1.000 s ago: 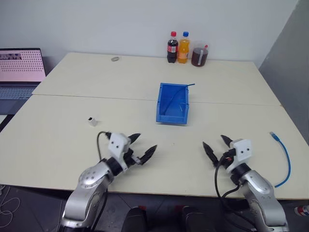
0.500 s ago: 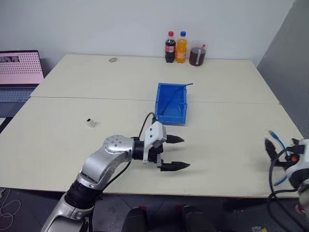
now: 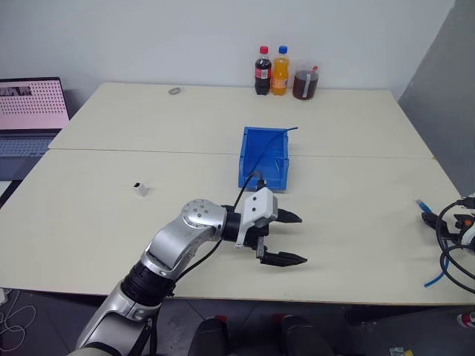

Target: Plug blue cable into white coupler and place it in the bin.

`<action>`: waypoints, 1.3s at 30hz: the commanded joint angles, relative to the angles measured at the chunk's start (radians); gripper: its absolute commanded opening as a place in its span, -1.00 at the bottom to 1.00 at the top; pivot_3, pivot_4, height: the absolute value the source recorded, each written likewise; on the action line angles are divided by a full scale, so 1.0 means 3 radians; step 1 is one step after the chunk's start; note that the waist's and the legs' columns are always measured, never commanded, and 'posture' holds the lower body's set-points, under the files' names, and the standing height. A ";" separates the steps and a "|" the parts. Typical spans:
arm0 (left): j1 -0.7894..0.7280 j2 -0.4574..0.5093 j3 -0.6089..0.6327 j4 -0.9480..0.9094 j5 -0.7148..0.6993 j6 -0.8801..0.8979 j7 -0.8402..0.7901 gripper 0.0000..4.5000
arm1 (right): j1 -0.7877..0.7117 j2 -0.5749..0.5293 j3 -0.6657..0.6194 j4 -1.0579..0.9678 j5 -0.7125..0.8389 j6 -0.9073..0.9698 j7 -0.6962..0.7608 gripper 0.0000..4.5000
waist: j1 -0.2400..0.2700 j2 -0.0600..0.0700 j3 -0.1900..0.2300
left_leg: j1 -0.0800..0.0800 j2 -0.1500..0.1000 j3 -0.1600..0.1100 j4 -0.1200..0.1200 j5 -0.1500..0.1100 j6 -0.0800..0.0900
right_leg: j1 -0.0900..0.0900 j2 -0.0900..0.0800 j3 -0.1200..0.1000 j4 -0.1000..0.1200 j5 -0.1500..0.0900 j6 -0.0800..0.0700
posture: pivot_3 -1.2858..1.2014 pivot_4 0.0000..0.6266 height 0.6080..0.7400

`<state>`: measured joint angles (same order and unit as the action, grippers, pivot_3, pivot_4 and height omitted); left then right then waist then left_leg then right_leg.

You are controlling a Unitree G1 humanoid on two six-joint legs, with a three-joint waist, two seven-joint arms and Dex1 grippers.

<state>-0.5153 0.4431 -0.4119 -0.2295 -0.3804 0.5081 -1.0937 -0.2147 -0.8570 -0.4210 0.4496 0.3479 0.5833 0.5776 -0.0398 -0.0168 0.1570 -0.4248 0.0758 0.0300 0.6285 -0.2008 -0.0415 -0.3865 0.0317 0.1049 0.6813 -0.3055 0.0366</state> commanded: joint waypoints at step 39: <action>0.1776 0.1132 0.1776 0.0002 -0.0333 -0.0198 0.0054 1.00 | -0.1008 0.0818 0.2543 -0.1730 -0.1178 -0.1473 0.1337 -0.99 | -0.0063 -0.0012 0.0027 | 0.0023 0.0010 -0.0003 0.0001 0.0001 -0.0002 | -0.0008 -0.0005 -0.0010 0.0018 -0.0013 -0.0021 | 0.03 -0.52 1.00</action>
<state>0.0229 0.7708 0.0776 -0.2380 -0.4669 0.4732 -1.0791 -0.4705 -0.6323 0.3002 -0.1130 0.0520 0.1971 0.9827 -0.0588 -0.0203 0.1651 -0.4180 0.0787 0.0295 0.6294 -0.2007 -0.0421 -0.3889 0.0299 0.1018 0.6861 -0.3097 0.0299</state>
